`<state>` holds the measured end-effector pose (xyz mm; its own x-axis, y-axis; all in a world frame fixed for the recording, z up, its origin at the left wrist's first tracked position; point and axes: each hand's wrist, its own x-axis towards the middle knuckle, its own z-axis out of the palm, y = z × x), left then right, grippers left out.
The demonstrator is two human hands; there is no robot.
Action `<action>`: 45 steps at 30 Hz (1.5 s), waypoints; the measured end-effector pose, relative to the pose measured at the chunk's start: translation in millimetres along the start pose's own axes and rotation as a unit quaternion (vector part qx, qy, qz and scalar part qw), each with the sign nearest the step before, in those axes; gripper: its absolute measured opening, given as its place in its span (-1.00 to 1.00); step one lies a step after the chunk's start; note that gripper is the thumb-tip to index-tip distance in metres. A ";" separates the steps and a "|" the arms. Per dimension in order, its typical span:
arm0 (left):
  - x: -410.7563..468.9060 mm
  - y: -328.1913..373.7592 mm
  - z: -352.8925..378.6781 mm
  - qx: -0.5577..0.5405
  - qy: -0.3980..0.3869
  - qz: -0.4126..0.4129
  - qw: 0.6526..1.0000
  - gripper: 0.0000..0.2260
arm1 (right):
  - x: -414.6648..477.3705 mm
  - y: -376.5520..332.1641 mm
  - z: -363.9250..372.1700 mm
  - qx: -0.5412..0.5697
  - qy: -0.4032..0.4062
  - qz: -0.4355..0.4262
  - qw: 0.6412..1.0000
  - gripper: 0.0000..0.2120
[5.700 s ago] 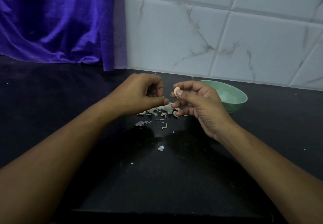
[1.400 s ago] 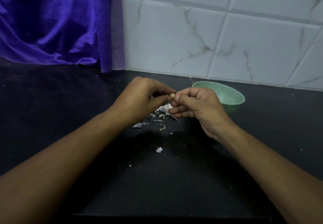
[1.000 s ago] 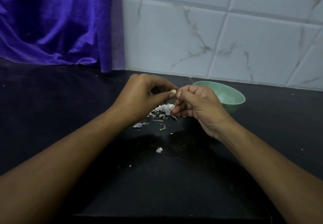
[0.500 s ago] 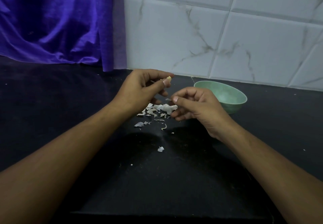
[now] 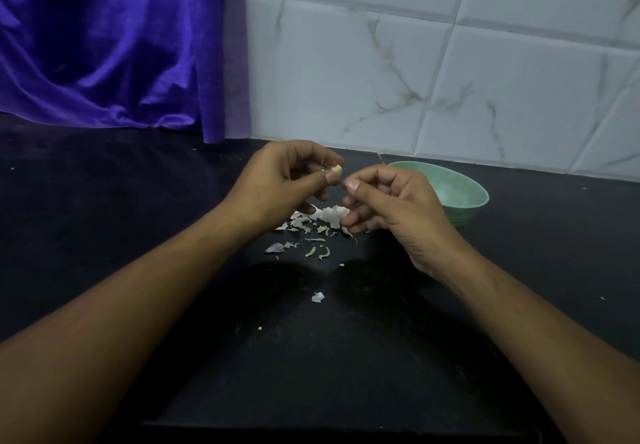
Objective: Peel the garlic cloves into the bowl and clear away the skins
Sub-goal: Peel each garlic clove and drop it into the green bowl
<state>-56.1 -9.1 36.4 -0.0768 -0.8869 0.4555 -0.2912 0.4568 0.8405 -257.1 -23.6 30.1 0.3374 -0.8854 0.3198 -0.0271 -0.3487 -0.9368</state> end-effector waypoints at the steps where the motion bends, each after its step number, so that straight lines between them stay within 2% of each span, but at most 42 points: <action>1: 0.1 -0.4 0.4 0.011 -0.005 0.003 1.000 -0.85 | 0.1 -0.6 0.3 0.003 0.006 -0.008 1.000 -0.89; 4: -0.8 -0.3 2.5 0.037 -0.021 0.010 0.999 -0.88 | 0.3 -1.9 1.2 0.003 0.012 -0.025 1.000 -0.83; 13: -1.5 -1.1 0.1 0.040 -0.025 0.032 0.998 -0.92 | 1.1 -0.9 -2.7 0.029 0.015 -0.012 0.999 -0.92; 24: -2.5 0.1 0.0 0.058 -0.028 0.036 0.997 -0.91 | 2.9 -0.7 -5.5 -0.047 0.000 -0.051 0.998 -0.94; 32: -2.4 2.8 -0.4 0.043 -0.035 0.031 0.998 -0.90 | 1.6 0.2 -2.3 0.002 0.004 -0.035 0.999 -0.89; 38: -1.8 2.6 -2.1 0.020 -0.055 0.013 0.998 -0.93 | 1.1 -3.6 -0.7 0.040 0.015 -0.024 0.999 -0.94; 45: -1.2 1.1 -6.4 0.066 -0.054 0.008 0.996 -0.91 | 2.3 -8.3 -3.0 0.106 0.049 -0.005 0.993 -0.91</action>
<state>-50.3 -7.1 38.6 -0.1822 -0.8846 0.4292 -0.4106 0.4651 0.7843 -258.9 -23.7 39.1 0.2436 -0.9115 0.3313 0.1779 -0.2938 -0.9392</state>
